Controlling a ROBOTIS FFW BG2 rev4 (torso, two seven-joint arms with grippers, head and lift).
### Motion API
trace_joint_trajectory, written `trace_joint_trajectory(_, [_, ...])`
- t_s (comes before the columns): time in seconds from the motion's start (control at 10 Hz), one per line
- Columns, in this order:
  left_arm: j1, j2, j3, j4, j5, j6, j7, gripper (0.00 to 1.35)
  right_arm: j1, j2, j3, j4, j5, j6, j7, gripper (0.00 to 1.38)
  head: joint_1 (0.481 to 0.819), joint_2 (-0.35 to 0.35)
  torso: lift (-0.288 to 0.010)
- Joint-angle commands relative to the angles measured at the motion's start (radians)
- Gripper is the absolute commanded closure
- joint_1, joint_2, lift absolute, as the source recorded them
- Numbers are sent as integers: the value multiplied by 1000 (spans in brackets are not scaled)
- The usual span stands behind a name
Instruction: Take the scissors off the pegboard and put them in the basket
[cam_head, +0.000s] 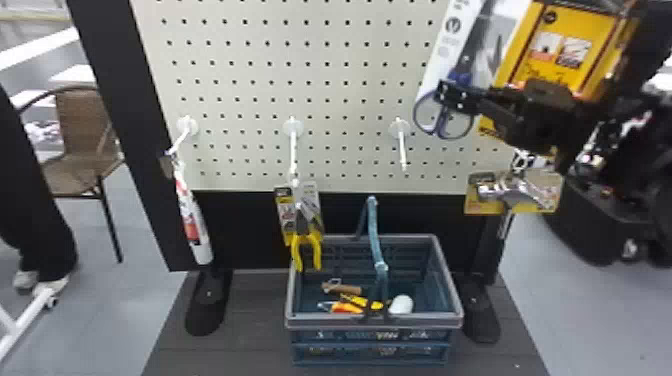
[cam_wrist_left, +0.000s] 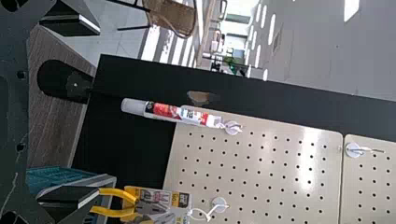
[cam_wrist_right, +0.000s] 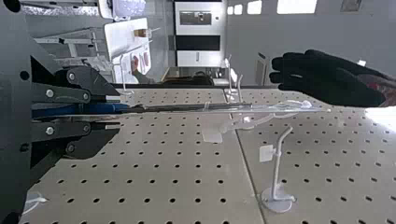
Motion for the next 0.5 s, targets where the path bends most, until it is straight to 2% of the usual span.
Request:
trace_joint_trajectory(0.0, [-1, 0, -2, 0, 6, 0, 0, 101, 56, 28, -38, 4, -9, -12, -13, 1269, 549, 0, -100])
trace_joint_trajectory(0.4, [-5, 2, -6, 0, 9, -2, 0, 102, 155, 97, -114, 4, -17, -58, -33, 1269, 549, 0, -100])
